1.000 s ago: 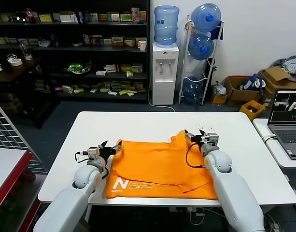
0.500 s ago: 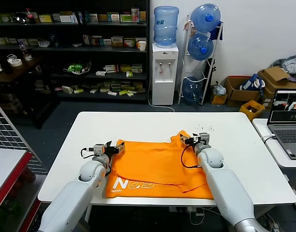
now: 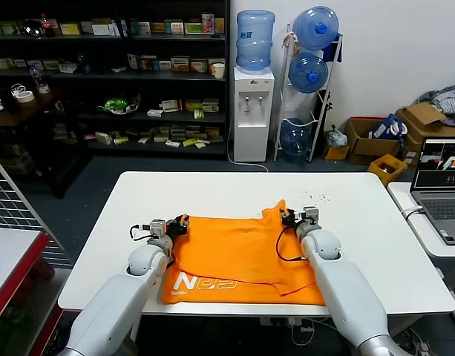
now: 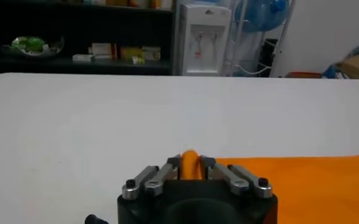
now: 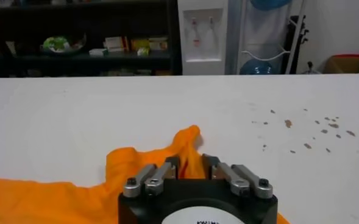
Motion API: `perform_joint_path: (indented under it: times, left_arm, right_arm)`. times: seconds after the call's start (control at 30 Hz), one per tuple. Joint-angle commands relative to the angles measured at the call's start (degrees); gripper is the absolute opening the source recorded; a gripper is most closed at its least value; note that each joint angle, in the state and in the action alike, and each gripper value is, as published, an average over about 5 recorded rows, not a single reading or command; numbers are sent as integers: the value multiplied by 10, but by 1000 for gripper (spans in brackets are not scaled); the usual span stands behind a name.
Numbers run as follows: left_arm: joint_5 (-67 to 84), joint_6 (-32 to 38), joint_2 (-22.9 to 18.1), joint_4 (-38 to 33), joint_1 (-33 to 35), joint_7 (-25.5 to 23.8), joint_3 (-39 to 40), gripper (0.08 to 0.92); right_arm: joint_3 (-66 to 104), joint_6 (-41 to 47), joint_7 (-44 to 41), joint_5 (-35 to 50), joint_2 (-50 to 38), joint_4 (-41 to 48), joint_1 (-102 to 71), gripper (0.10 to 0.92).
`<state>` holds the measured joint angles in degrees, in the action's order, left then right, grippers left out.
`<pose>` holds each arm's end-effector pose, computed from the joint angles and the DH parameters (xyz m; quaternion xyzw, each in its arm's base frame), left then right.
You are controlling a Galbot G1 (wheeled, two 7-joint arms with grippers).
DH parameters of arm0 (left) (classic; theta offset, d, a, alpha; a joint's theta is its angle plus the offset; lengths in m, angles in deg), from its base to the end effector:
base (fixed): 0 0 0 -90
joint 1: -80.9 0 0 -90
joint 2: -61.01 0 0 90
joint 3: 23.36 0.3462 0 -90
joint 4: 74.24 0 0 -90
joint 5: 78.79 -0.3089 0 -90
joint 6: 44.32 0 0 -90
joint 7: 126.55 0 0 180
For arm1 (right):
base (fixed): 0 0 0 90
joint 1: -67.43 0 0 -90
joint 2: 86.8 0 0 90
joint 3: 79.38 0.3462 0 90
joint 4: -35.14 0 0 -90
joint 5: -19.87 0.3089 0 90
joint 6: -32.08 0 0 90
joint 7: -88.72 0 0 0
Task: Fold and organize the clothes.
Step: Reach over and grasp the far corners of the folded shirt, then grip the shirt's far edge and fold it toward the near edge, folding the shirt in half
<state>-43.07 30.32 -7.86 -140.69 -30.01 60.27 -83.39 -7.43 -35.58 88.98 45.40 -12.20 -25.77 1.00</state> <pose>0.4037 0.0373 -0.3693 -0.0862 -0.9647 0.0095 0.2488 0.4355 -0.0512 -0.3564 0.0666 -0.9589 -0.0193 0.2752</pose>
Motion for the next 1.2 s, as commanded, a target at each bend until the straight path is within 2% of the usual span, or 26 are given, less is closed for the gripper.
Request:
perform_joint_path:
  times: [0.03,0.1,0.2,0.5,0.77,0.9,1.2]
  left_arm:
    - [-3,-3,2,3,-1,0,3,202]
    - [-2,-3,5,-6,3,2,1,142]
    - [0,-3,12,-33,15,5,-9,98]
    - [24,-18,61,-215,100,26,-34,96]
    - [15,-20,87,-351,191,46,-48,96]
    - [-2,-19,94,-390,234,54,-51,96]
    - [-28,-18,90,-421,281,71,-56,96]
  right_arm:
    - [1,-21,4,6,0,-16,-5,237]
    - [4,-25,10,16,-5,-38,-14,176]
    - [7,-24,20,37,-20,-87,-38,128]
    - [32,0,43,74,-86,-252,-162,124]
    - [65,17,54,89,-122,-353,-252,124]
    - [77,22,58,93,-131,-385,-288,124]
    - [96,35,77,99,-144,-445,-345,124]
